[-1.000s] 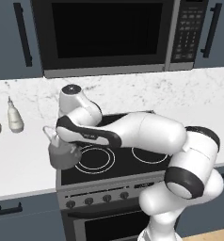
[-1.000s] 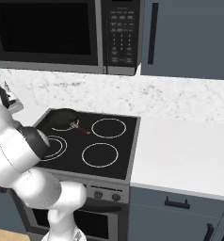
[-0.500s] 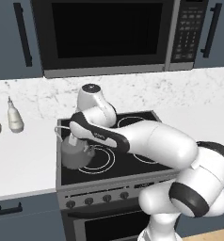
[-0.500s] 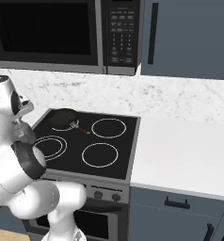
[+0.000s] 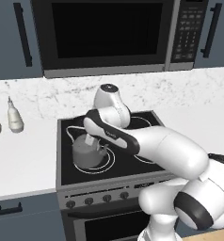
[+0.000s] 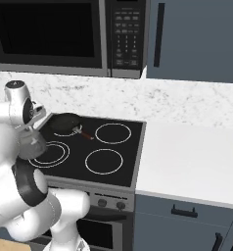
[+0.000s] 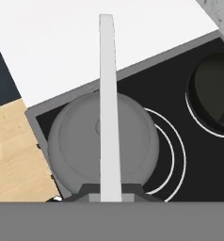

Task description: Pick the kettle from the counter and place it on a stove burner. Then turn the burner on.

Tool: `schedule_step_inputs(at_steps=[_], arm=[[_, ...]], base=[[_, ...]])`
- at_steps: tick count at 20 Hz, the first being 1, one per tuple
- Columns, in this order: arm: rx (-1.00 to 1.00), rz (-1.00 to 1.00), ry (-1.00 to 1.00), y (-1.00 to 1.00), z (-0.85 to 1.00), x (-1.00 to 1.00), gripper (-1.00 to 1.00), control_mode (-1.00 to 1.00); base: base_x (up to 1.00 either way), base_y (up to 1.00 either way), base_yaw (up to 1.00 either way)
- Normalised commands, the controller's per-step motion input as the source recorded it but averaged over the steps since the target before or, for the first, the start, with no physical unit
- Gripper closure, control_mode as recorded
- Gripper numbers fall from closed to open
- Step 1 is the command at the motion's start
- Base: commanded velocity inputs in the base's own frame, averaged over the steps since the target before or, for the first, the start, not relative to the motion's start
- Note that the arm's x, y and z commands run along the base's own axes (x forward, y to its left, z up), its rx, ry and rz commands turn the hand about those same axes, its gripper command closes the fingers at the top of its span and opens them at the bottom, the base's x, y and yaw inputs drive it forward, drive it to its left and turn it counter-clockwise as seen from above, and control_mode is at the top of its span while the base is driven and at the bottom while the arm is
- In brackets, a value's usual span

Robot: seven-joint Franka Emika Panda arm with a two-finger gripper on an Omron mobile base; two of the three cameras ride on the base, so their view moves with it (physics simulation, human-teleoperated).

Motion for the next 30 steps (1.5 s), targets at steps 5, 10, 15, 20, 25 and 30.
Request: schedule_step_inputs(at_steps=[5, 10, 15, 20, 25, 30], arm=[[0.00, 0.00, 0.00, -0.25, -0.23, 0.00, 1.00, -1.00], [0.00, 0.00, -0.01, -0.21, -0.25, 0.00, 1.00, -1.00], [0.00, 0.00, -0.08, -0.16, 0.00, 0.00, 1.00, -1.00], [0.00, 0.00, -0.05, -0.17, 0.00, 0.22, 1.00, -1.00], [0.00, 0.00, 0.00, 0.00, -0.08, 0.02, 1.00, -1.00], [0.00, 0.00, 0.00, 0.00, -0.27, 0.00, 1.00, -1.00]], base=[[0.00, 0.00, 0.00], [0.00, 0.00, 0.00], [0.00, 0.00, 0.00], [0.00, 0.00, 0.00], [0.00, 0.00, 0.00], [0.00, 0.00, 0.00]])
